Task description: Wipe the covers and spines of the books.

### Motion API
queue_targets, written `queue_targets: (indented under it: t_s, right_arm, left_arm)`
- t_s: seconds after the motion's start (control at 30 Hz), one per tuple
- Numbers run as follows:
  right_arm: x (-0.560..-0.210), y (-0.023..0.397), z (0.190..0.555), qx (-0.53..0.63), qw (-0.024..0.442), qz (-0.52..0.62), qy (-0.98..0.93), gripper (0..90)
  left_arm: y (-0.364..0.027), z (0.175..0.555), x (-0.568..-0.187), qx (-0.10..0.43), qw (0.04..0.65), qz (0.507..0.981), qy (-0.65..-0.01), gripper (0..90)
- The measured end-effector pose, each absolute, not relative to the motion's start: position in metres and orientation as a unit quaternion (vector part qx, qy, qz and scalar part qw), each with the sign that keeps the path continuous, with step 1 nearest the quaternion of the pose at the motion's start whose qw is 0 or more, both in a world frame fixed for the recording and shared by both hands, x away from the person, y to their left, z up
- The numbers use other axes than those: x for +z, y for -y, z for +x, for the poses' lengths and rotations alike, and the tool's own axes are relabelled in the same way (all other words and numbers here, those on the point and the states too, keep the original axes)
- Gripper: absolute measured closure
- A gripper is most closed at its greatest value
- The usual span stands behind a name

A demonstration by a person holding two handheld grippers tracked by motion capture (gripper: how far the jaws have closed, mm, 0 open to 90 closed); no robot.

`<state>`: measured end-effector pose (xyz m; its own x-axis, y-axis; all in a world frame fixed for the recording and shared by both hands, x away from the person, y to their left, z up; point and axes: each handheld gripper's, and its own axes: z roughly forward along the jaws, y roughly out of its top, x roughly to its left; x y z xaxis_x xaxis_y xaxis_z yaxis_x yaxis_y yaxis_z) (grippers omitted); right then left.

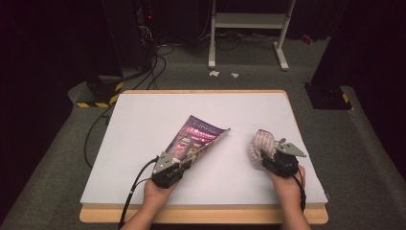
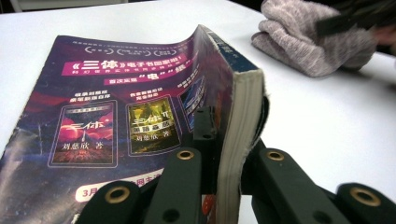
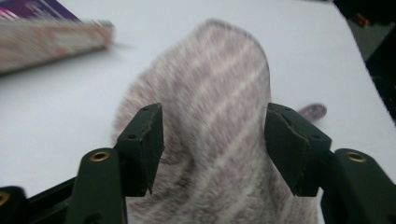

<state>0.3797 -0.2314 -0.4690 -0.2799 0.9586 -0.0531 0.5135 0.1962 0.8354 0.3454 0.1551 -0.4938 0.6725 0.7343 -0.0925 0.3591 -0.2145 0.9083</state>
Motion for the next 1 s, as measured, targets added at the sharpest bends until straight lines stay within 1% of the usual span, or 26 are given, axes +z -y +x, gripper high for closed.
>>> queue_targets:
  t_s: [0.13, 0.27, 0.43, 0.53, 0.7, 0.73, 1.0]
  right_arm:
    - [-0.455, 0.227, 0.368, 0.391, 0.312, 0.500, -0.707, 37.3]
    - [-0.449, 0.224, 0.363, 0.405, 0.313, 0.490, -0.706, 37.3]
    - [-0.450, 0.222, 0.361, 0.411, 0.307, 0.489, -0.706, 37.9]
    - [-0.453, 0.221, 0.360, 0.412, 0.300, 0.491, -0.707, 38.3]
    - [-0.455, 0.221, 0.361, 0.412, 0.293, 0.497, -0.705, 38.9]
    - [-0.455, 0.222, 0.361, 0.413, 0.291, 0.498, -0.705, 39.0]
    - [-0.457, 0.223, 0.361, 0.418, 0.282, 0.503, -0.702, 39.6]
  left_arm:
    - [-0.147, 0.354, -0.491, 0.194, 0.502, 0.764, -0.355, 83.4]
    - [-0.138, 0.366, -0.487, 0.198, 0.500, 0.762, -0.361, 83.3]
    - [-0.130, 0.376, -0.488, 0.196, 0.499, 0.760, -0.368, 83.2]
    - [-0.128, 0.375, -0.488, 0.197, 0.498, 0.760, -0.368, 82.5]
    - [-0.126, 0.372, -0.488, 0.192, 0.493, 0.765, -0.366, 75.8]
    - [-0.126, 0.371, -0.489, 0.189, 0.492, 0.767, -0.366, 75.8]
    - [-0.120, 0.363, -0.495, 0.170, 0.481, 0.782, -0.358, 57.5]
